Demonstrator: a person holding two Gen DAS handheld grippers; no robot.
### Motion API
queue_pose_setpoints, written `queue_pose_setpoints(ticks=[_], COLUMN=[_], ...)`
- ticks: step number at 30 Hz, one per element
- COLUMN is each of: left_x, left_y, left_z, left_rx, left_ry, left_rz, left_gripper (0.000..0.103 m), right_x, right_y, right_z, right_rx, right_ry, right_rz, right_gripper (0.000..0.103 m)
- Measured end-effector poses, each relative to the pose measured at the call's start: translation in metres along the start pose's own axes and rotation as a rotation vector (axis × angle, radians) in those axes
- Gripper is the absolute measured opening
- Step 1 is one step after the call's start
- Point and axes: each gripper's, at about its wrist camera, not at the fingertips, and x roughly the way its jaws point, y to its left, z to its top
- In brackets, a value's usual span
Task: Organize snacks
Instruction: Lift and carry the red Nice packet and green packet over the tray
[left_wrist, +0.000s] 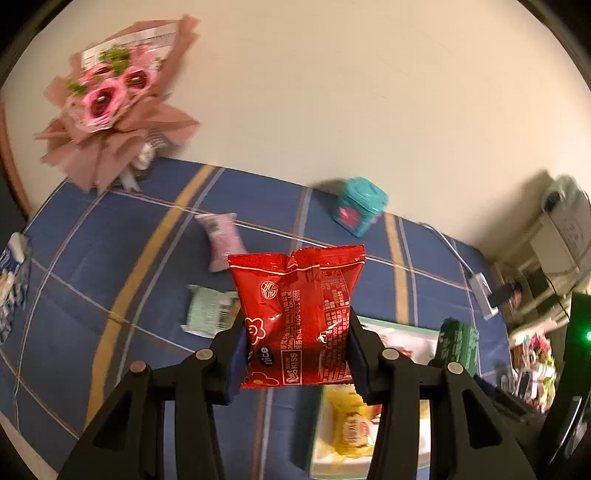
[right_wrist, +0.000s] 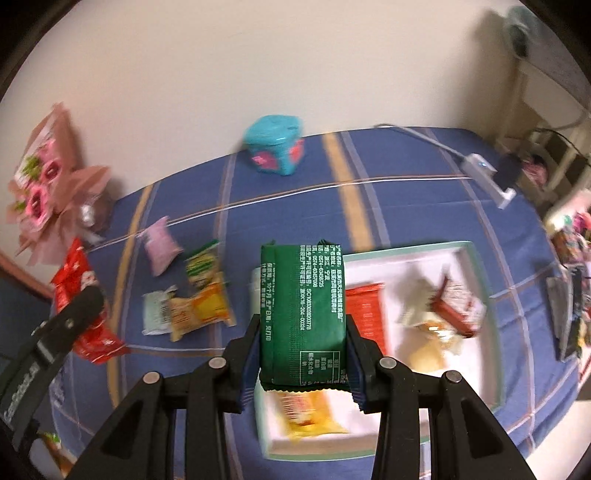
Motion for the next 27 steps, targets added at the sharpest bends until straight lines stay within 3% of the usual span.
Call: queue_pose_setpoints(ticks=[13,21,27], left_x=[0.023,0.039,0.06], left_y=[-0.09,-0.124,-0.137], left_z=[-0.027,-0.046,-0.062], left_rx=[0.19,0.262,0.307], left_ry=[0.068,0.114,0.164], left_rz=[-0.057,-0.072,-0.05], left_gripper=[0.049,0.049,0.049], right_x=[-0.023,-0.026,-0.004], right_y=[-0.094,-0.118,-0.121], right_z=[0.01,0.011,0.007], right_rx=[0.158,0.181,0.178], right_ry=[-0.045,-0.044,0.016], right_rz=[-0.073,-0.093,-0.088], right_gripper=[0.042,0.042,0.043])
